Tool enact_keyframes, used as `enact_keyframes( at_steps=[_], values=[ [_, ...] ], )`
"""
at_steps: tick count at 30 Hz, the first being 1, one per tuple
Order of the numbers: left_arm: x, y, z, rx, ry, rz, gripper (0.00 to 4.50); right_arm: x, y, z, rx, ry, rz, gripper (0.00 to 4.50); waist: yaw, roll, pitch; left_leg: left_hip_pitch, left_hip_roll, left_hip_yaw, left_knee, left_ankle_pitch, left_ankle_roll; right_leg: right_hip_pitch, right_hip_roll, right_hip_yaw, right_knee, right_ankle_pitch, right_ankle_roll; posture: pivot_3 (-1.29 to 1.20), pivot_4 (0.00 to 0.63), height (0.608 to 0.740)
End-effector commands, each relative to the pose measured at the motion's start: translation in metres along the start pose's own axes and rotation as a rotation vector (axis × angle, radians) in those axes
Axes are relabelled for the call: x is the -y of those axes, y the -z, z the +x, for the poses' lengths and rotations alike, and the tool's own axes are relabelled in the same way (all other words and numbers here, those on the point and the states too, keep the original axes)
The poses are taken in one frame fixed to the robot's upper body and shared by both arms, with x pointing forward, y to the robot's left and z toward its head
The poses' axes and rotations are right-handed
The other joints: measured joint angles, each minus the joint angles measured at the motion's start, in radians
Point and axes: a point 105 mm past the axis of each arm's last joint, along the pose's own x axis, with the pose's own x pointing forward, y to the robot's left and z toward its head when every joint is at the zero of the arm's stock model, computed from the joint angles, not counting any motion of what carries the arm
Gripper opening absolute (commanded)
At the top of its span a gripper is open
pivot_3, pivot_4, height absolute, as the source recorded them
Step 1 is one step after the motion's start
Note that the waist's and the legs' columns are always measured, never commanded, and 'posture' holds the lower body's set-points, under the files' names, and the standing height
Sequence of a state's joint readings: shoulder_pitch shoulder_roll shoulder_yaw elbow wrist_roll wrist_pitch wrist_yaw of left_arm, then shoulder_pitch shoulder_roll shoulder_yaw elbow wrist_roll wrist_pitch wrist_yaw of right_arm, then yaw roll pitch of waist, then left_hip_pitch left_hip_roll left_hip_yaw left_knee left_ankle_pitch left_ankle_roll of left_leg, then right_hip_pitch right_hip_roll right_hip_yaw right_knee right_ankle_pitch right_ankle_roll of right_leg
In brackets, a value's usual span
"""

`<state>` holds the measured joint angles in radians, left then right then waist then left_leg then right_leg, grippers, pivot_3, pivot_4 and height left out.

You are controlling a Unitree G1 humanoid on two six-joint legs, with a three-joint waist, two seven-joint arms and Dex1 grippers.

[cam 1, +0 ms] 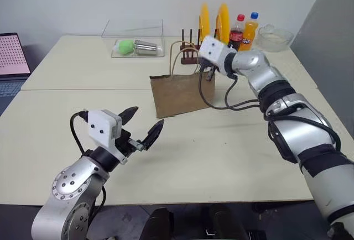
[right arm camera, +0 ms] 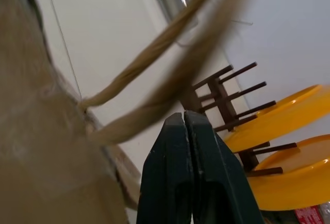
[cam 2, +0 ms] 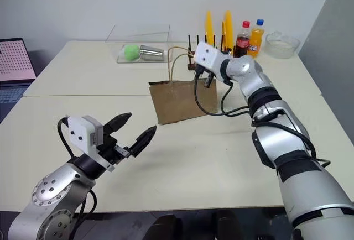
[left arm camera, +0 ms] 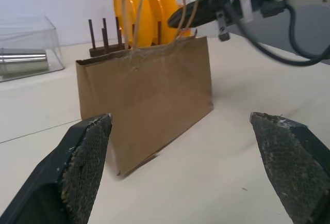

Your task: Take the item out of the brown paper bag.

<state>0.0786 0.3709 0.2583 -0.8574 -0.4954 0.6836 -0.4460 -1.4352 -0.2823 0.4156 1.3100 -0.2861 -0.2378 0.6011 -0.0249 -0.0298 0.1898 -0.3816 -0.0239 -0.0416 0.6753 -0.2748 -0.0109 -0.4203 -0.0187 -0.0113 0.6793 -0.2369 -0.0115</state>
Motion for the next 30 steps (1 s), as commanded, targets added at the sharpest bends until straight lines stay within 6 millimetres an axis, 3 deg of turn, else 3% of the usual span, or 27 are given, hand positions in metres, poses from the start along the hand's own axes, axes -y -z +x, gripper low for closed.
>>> enact_keyframes(
  at_steps=[1,12,22,27,30],
  values=[
    [0.014,-0.012,-0.004,0.04,0.077,0.031,4.5,0.005,-0.009,-0.003,0.004,-0.04,-0.085,0.04,-0.001,0.0,0.0,0.0,0.0,0.0,0.0,0.0,0.0,0.0,0.0,0.0,0.0,0.0,0.0,0.0,0.15,0.74],
    [0.042,0.006,-0.019,-0.071,0.328,-0.019,4.5,-0.027,-0.003,-0.023,0.098,-0.374,-0.069,0.04,-0.003,0.001,0.0,0.001,0.0,0.0,0.0,0.0,0.0,0.0,0.0,0.0,0.0,0.0,0.0,0.0,0.15,0.74],
    [0.039,0.019,-0.03,-0.156,0.449,0.042,4.5,-0.064,0.013,-0.062,0.194,-0.659,-0.106,0.04,-0.002,0.002,0.001,0.001,0.0,-0.001,-0.002,0.0,0.0,0.001,0.0,-0.001,-0.001,-0.001,0.0,0.0,0.15,0.74],
    [0.036,0.016,-0.026,-0.16,0.512,0.071,4.5,-0.07,0.002,-0.07,0.261,-0.639,-0.112,0.04,-0.003,0.004,0.002,0.001,0.001,-0.001,-0.002,0.0,0.0,0.0,0.0,-0.001,-0.001,-0.001,0.0,0.0,0.15,0.74],
    [0.023,0.008,-0.017,-0.142,0.513,0.11,4.5,-0.066,-0.012,-0.084,0.347,-0.613,-0.093,0.04,-0.002,0.004,0.002,0.002,0.001,-0.001,-0.004,0.0,0.0,0.0,0.0,-0.001,-0.001,-0.001,0.0,0.0,0.15,0.74]
  ],
)
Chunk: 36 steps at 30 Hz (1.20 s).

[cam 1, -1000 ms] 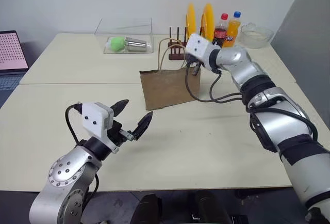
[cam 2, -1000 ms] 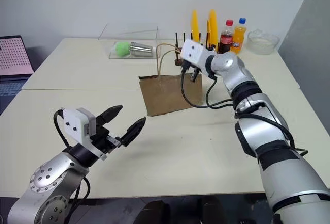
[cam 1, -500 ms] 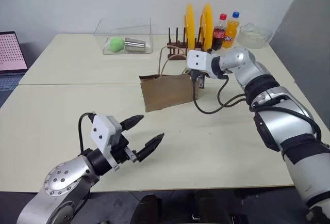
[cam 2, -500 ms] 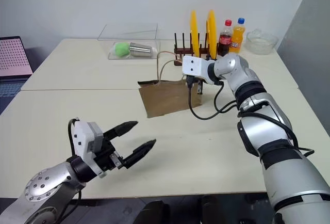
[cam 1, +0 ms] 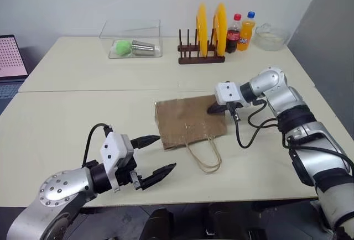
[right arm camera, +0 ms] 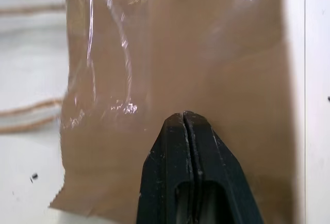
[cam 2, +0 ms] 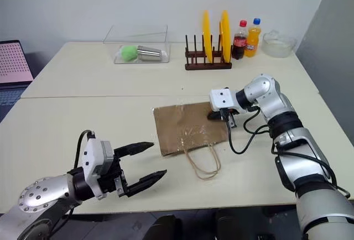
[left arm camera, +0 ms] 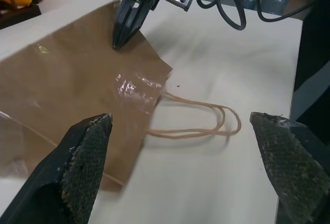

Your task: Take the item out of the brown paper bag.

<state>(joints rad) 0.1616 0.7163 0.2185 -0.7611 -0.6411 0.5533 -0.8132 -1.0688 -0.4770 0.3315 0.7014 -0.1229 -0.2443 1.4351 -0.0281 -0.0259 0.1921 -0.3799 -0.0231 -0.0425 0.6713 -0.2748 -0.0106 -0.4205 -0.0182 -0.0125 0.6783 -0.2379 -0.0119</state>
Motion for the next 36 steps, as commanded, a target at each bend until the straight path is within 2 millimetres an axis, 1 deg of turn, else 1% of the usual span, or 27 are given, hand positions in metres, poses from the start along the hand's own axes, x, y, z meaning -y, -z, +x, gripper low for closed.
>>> enact_keyframes(
  at_steps=[1,3,6,8,9,10,11,13,16,20,22,27,30,36],
  values=[
    [-0.014,-0.014,0.001,0.039,0.014,0.061,4.5,0.004,-0.033,-0.025,0.136,0.079,-0.055,0.04,0.003,0.0,0.0,0.0,0.0,0.0,-0.001,0.0,0.0,0.0,0.0,0.0,0.0,0.0,0.0,0.0,0.15,0.74],
    [-0.015,-0.017,0.002,0.035,0.048,0.102,4.5,-0.006,-0.042,-0.032,0.185,0.091,-0.043,0.04,0.007,0.0,0.0,-0.001,0.0,-0.002,-0.001,0.0,0.0,0.0,0.0,-0.001,-0.001,0.0,0.0,0.0,0.15,0.74],
    [-0.008,-0.013,0.004,-0.008,0.137,0.19,4.5,-0.025,-0.048,-0.038,0.256,0.152,0.055,0.04,0.013,0.0,0.0,-0.001,0.0,-0.002,-0.002,0.0,0.0,0.001,0.0,-0.002,-0.004,0.0,0.0,0.0,0.15,0.74],
    [-0.005,-0.009,0.008,-0.033,0.201,0.273,4.5,-0.041,-0.053,-0.04,0.307,0.214,0.156,0.37,0.02,0.0,0.0,-0.001,-0.001,-0.002,-0.005,0.0,0.0,0.0,-0.001,-0.002,-0.006,0.0,0.0,0.0,0.15,0.74],
    [-0.005,-0.007,0.012,-0.047,0.235,0.313,4.5,-0.052,-0.054,-0.041,0.321,0.239,0.21,0.45,0.024,0.0,0.0,-0.001,-0.001,-0.002,-0.006,0.0,0.0,0.0,-0.001,-0.002,-0.007,0.0,0.0,0.0,0.15,0.74],
    [-0.004,-0.005,0.014,-0.058,0.263,0.337,4.5,-0.06,-0.055,-0.041,0.325,0.256,0.252,0.84,0.027,0.0,0.0,-0.001,0.0,-0.002,-0.007,0.0,0.0,0.0,-0.001,-0.002,-0.006,0.0,0.0,0.0,0.15,0.74],
    [-0.003,-0.002,0.016,-0.073,0.3,0.362,4.5,-0.07,-0.054,-0.041,0.326,0.275,0.3,1.0,0.029,0.0,0.0,-0.001,0.0,-0.003,-0.007,0.0,0.0,0.0,-0.001,-0.002,-0.006,0.0,0.0,0.0,0.15,0.74],
    [-0.003,0.004,0.019,-0.095,0.353,0.411,4.5,-0.085,-0.051,-0.042,0.307,0.31,0.373,1.0,0.031,0.0,0.0,-0.001,0.0,-0.003,-0.007,0.0,0.0,0.0,-0.001,-0.002,-0.007,-0.001,0.0,0.0,0.15,0.74],
    [-0.007,0.013,0.029,-0.109,0.417,0.501,4.5,-0.113,-0.045,-0.046,0.266,0.355,0.496,1.0,0.032,0.0,0.0,-0.001,0.0,-0.002,-0.007,0.0,0.0,0.001,-0.001,-0.002,-0.009,-0.003,0.005,0.0,0.15,0.74],
    [-0.006,0.027,0.039,-0.133,0.517,0.62,4.5,-0.143,-0.048,-0.044,0.224,0.364,0.608,2.27,0.028,0.001,0.0,-0.002,0.0,-0.001,-0.007,0.0,0.0,0.001,0.0,-0.002,-0.011,-0.002,0.007,0.0,0.15,0.74],
    [-0.008,0.028,0.047,-0.11,0.528,0.638,4.5,-0.154,-0.051,-0.043,0.209,0.355,0.648,2.27,0.027,0.001,0.0,-0.002,0.0,-0.001,-0.008,0.0,0.0,0.001,0.0,-0.002,-0.012,-0.002,0.007,0.0,0.15,0.74],
    [-0.004,0.027,0.08,-0.033,0.553,0.662,4.5,-0.18,-0.052,-0.039,0.148,0.342,0.728,2.27,0.033,-0.001,-0.001,-0.003,0.0,-0.002,-0.007,0.0,0.0,0.002,0.0,-0.003,-0.015,-0.002,0.008,0.0,0.15,0.74],
    [-0.001,0.029,0.091,-0.014,0.573,0.655,4.5,-0.187,-0.053,-0.04,0.136,0.353,0.756,2.27,0.032,-0.001,-0.001,-0.003,-0.001,-0.002,-0.007,0.0,0.0,0.003,0.0,-0.003,-0.016,-0.001,0.009,0.0,0.15,0.74],
    [0.003,0.034,0.107,0.0,0.601,0.694,4.5,-0.196,-0.057,-0.042,0.13,0.371,0.799,2.27,0.029,-0.001,-0.001,-0.001,0.0,-0.004,-0.007,0.0,0.0,0.005,0.001,-0.005,-0.016,-0.001,0.009,0.0,0.15,0.74]
  ],
)
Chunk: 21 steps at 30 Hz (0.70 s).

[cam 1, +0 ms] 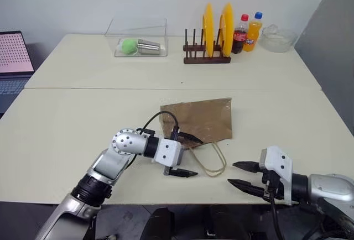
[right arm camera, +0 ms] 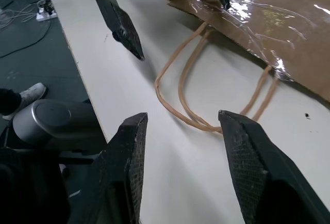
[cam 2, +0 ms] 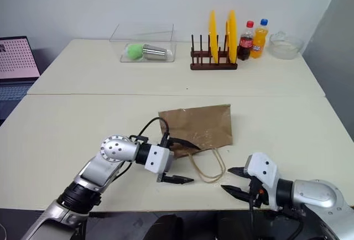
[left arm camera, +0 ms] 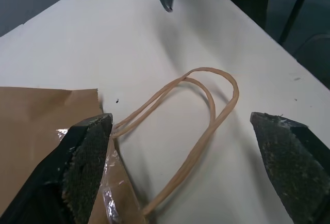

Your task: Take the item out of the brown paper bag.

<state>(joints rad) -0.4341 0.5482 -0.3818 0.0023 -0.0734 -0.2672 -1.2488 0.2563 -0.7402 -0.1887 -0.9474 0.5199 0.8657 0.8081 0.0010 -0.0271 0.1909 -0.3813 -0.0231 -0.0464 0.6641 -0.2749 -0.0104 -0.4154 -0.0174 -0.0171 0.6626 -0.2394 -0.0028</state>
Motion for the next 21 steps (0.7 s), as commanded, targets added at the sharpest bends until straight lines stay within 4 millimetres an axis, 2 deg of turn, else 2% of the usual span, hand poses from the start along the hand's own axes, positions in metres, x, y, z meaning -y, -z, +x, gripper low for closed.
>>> enact_keyframes(
  at_steps=[1,8,9,12,14,21],
  values=[
    [-0.005,-0.003,0.008,0.011,0.004,0.062,4.5,-0.008,-0.008,-0.004,0.022,0.005,-0.029,2.27,0.0,0.0,0.0,0.0,0.0,0.0,0.0,0.0,0.0,0.0,0.0,0.0,0.0,0.0,0.0,0.0,0.15,0.74],
    [-0.011,-0.004,0.023,0.057,-0.003,0.093,4.5,-0.011,-0.006,-0.006,0.014,0.017,-0.016,2.27,-0.001,0.0,0.0,0.001,-0.001,0.0,0.0,0.0,0.0,0.001,0.0,0.0,-0.001,0.0,0.0,0.0,0.15,0.74],
    [-0.011,-0.004,0.024,0.059,-0.001,0.095,4.32,-0.011,-0.006,-0.006,0.012,0.018,-0.016,2.29,-0.001,0.0,0.0,0.001,0.0,0.0,0.0,0.0,0.0,0.002,0.0,0.0,-0.001,0.0,0.0,0.0,0.15,0.74],
    [-0.009,-0.003,0.025,0.059,0.015,0.106,3.63,-0.011,-0.005,-0.006,0.001,0.024,-0.022,2.3,-0.001,0.0,0.0,0.001,0.0,-0.001,0.0,0.0,0.0,0.002,0.0,-0.001,-0.001,0.0,0.0,0.0,0.15,0.74],
    [-0.009,-0.002,0.025,0.063,0.018,0.105,2.97,-0.011,-0.004,-0.006,-0.01,0.031,-0.032,2.3,-0.001,0.0,0.0,0.001,0.0,-0.001,0.0,0.0,0.0,0.002,0.0,-0.001,-0.001,0.0,0.0,0.0,0.15,0.74],
    [-0.029,-0.013,0.021,0.11,-0.056,-0.003,0.72,-0.015,-0.009,0.002,0.023,0.017,-0.108,2.3,-0.001,0.0,0.0,0.001,0.0,-0.001,0.001,0.0,0.0,0.003,0.0,-0.001,-0.001,0.0,0.0,0.0,0.15,0.74]
  ],
)
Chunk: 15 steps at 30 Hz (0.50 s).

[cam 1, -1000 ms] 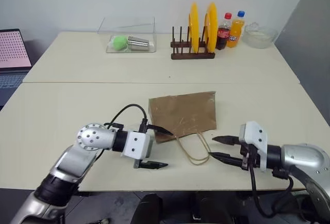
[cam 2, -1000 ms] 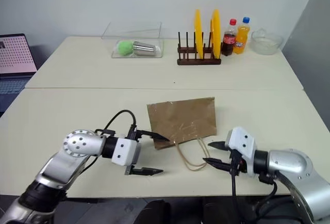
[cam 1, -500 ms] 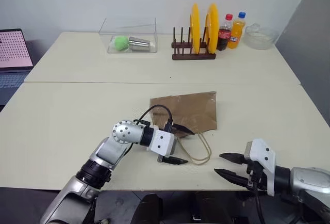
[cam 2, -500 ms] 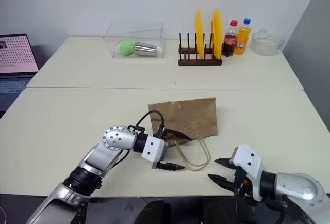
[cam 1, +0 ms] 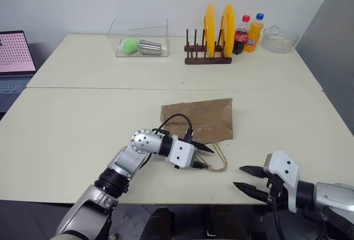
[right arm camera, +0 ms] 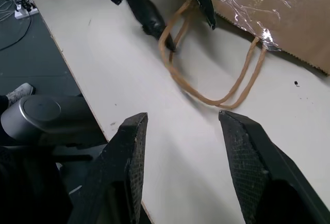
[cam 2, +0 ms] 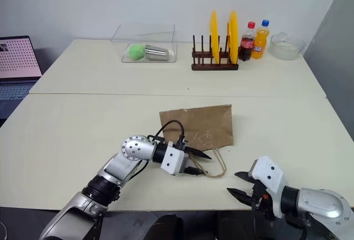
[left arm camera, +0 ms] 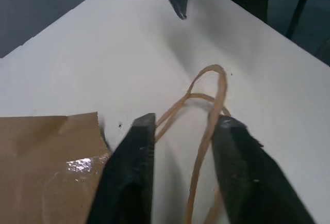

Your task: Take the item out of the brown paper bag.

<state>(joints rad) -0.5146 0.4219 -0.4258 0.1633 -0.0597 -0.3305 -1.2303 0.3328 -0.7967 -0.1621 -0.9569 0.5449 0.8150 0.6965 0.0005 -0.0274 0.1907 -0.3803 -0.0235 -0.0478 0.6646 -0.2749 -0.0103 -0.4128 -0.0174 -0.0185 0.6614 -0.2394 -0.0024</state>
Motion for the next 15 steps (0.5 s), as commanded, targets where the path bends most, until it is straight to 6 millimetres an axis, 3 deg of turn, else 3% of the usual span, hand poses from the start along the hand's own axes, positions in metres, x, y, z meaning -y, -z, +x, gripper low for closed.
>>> enact_keyframes(
  at_steps=[1,2,9,15],
  values=[
    [-0.019,-0.014,-0.006,0.029,-0.055,-0.012,0.36,-0.013,-0.022,0.004,0.084,-0.033,-0.143,2.3,-0.002,0.0,0.0,0.0,0.0,0.0,0.0,0.0,0.0,0.0,0.0,0.0,0.0,0.0,0.0,0.0,0.15,0.74],
    [-0.021,-0.015,-0.008,0.027,-0.065,-0.026,0.01,-0.013,-0.025,0.006,0.101,-0.032,-0.165,2.3,-0.002,0.0,0.0,0.0,0.0,0.0,0.0,0.0,0.0,0.0,0.0,0.0,0.0,0.0,0.0,0.0,0.15,0.74],
    [-0.042,-0.021,-0.012,0.04,-0.161,-0.109,0.01,-0.01,-0.025,0.024,0.098,-0.071,-0.315,2.3,-0.002,0.0,0.0,0.0,0.0,-0.001,0.0,0.0,0.0,0.0,0.0,-0.001,-0.001,0.0,0.0,0.0,0.15,0.74],
    [-0.049,-0.026,-0.015,0.055,-0.203,-0.137,0.01,0.005,-0.023,0.045,0.096,-0.042,-0.439,2.3,-0.003,0.0,0.0,0.0,0.0,-0.001,0.0,0.0,0.0,0.0,0.0,0.0,-0.001,0.0,0.0,0.0,0.15,0.74]
  ],
)
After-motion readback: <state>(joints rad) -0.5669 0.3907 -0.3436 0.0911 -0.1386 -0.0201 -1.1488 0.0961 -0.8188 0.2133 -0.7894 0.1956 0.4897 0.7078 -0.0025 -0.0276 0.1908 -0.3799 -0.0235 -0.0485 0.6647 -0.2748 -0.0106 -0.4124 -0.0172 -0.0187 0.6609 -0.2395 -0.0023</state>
